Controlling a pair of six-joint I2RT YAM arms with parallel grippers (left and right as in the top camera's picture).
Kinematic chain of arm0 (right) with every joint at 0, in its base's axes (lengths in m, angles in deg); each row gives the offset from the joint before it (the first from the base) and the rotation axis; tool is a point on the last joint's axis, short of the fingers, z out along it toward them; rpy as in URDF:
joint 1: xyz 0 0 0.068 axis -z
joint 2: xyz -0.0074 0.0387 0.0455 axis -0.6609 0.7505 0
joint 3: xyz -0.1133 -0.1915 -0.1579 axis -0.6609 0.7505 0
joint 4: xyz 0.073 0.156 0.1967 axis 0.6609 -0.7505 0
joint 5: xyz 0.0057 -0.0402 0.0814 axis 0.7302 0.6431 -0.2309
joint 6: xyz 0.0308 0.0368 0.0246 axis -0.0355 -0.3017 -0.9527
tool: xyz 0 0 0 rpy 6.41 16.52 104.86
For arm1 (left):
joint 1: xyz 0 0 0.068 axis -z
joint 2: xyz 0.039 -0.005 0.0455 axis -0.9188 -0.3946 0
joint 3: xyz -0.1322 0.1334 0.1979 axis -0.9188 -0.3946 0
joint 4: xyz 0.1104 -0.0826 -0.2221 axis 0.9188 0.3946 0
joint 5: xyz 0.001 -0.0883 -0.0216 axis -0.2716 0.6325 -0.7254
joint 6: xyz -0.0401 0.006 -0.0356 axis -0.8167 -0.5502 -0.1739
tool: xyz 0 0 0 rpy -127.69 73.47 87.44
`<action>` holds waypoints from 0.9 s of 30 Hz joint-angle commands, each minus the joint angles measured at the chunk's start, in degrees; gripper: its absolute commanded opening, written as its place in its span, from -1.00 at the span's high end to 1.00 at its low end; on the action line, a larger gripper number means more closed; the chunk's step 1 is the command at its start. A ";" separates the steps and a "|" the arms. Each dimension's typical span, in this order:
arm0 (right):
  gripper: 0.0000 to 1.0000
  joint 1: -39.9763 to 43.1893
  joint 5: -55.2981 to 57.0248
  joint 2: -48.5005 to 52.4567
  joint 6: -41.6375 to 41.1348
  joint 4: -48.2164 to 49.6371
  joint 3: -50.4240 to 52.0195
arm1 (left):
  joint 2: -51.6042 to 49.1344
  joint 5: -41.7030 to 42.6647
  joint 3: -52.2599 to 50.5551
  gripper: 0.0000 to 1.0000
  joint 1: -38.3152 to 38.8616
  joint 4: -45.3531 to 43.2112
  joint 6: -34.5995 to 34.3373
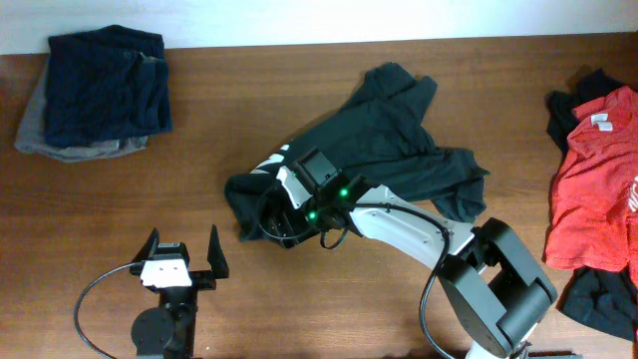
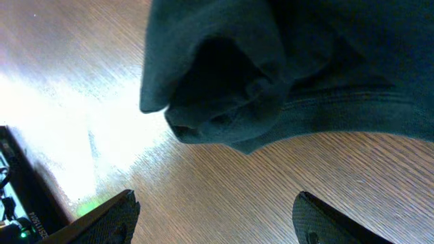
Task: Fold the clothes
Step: 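Pull the dark green shirt left onto the table center with the right gripper, then drag the shirt upward and release it with the right gripper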
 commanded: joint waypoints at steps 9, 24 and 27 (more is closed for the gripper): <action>-0.55 -1.66 -5.55 1.57 -11.96 9.77 -0.87 | 0.37 -0.42 -0.28 -0.98 0.17 0.04 -0.55; -0.39 -0.17 -8.31 8.55 -22.12 18.58 -1.68 | 0.37 -0.42 -0.28 -0.98 0.17 0.04 -0.55; -0.05 0.28 -8.13 8.55 -21.75 18.99 -2.10 | 0.37 -0.42 -0.28 -0.98 0.17 0.04 -0.55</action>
